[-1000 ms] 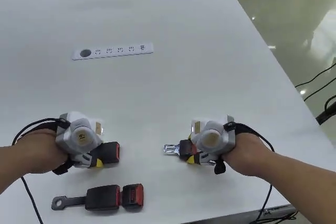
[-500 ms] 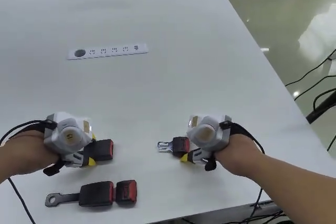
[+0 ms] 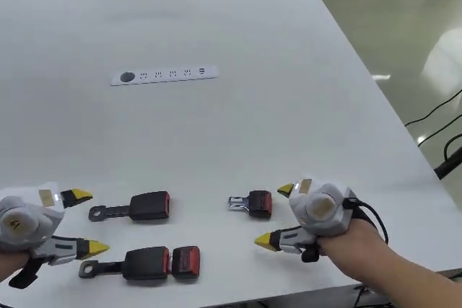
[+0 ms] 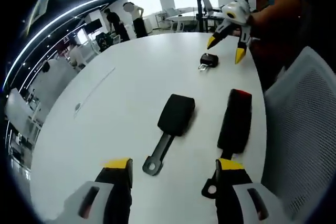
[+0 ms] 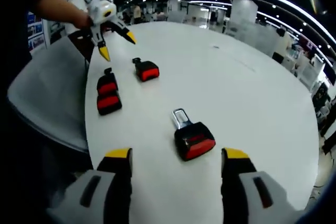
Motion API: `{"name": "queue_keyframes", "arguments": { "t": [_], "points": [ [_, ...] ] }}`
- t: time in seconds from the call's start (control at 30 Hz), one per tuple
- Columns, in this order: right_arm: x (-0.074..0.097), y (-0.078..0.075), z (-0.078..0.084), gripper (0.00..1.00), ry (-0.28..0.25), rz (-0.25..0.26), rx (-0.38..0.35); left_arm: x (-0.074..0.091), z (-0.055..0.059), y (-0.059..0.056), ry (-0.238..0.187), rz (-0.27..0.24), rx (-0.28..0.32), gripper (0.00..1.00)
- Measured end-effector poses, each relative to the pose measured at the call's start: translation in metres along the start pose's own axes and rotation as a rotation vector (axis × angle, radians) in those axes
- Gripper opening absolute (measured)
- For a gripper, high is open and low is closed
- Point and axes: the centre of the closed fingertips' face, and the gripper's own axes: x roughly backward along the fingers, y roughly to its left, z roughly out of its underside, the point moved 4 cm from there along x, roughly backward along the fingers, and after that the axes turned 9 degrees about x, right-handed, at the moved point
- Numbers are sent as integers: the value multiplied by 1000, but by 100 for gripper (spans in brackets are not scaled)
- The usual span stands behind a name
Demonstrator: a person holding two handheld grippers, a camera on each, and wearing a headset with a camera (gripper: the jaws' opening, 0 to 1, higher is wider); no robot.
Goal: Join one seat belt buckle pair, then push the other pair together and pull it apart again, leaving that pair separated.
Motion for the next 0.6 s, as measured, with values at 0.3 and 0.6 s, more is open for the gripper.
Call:
{"name": "queue_keyframes", "arguments": {
  "t": [0.3, 0.6],
  "points": [
    [36, 26, -2, 79, -76, 20, -52, 45, 26, -11, -31, -66, 112, 87],
    [59, 32, 12, 93, -53, 61, -67, 64, 46, -20, -51, -98, 172, 100]
  ]
}}
